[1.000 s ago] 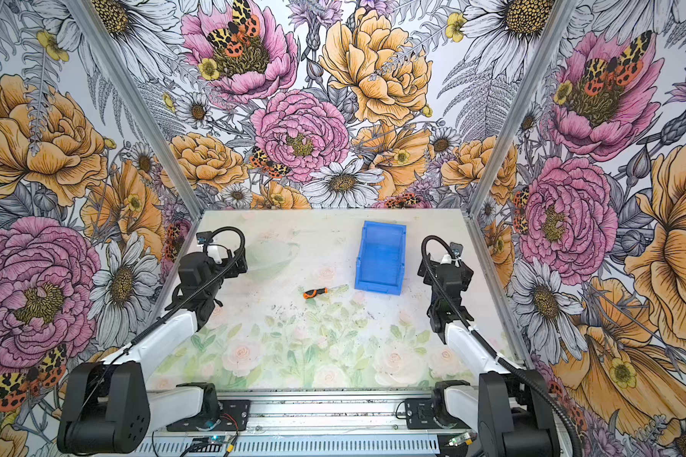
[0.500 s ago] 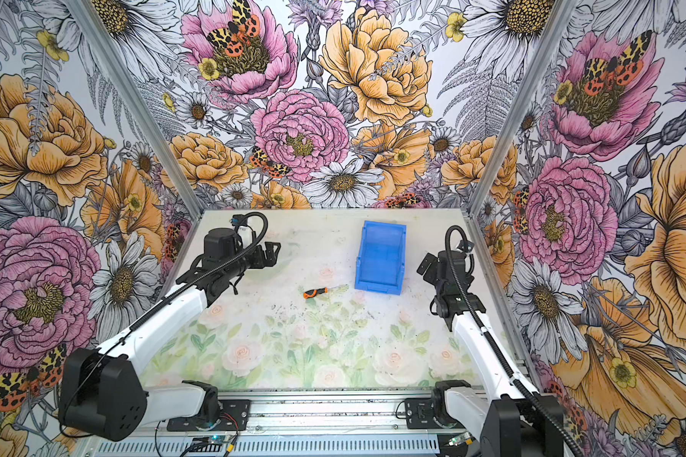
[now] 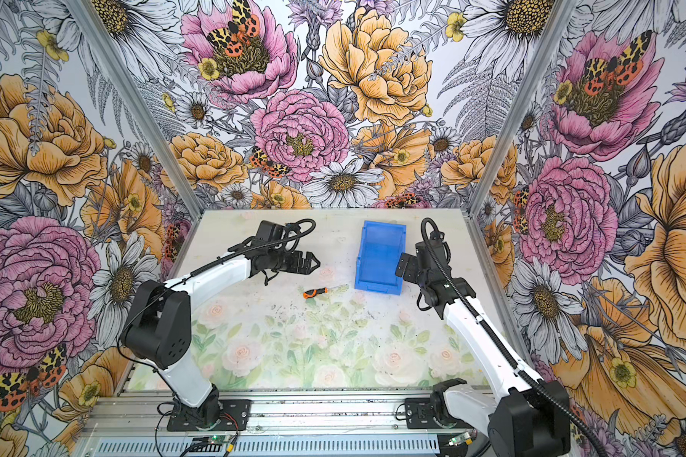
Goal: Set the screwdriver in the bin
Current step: 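Reach the left gripper toward the screwdriver while the right arm moves toward the bin, then lower the left gripper and close it on the orange-black screwdriver handle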
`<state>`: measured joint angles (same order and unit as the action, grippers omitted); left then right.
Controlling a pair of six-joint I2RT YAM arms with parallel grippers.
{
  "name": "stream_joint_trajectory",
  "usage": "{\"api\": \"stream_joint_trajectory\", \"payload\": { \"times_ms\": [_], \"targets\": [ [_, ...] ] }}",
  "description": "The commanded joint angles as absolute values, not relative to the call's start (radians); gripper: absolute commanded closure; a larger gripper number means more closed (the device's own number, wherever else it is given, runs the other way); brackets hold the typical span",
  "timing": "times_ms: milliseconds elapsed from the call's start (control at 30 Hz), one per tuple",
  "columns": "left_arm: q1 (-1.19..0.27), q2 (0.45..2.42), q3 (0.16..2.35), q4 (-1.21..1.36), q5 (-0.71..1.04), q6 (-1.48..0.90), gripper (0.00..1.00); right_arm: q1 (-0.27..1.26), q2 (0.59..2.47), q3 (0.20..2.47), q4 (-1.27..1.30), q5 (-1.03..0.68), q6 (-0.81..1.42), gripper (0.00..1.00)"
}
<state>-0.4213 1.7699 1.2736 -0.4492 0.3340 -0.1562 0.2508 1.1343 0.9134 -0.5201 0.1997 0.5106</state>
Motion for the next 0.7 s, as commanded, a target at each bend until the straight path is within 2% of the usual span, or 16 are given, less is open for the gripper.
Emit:
{"api": "stream_joint_trajectory", "payload": {
  "times_ms": [0,300,667],
  "targets": [
    [-0.451,1.811,1.326,-0.542,0.359,-0.094,0.01,0.293,1.137,0.964,-0.573,0.252,0.446,0.00],
    [-0.506,1.924,1.347,-0.584,0.317,-0.061,0.01,0.340,1.144,0.976,-0.569,0.264,0.399,0.01],
    [-0.575,1.971,1.369,-0.646,0.149,0.025,0.01,0.339,1.153,0.975,-0.568,0.272,0.395,0.01]
  ]
}}
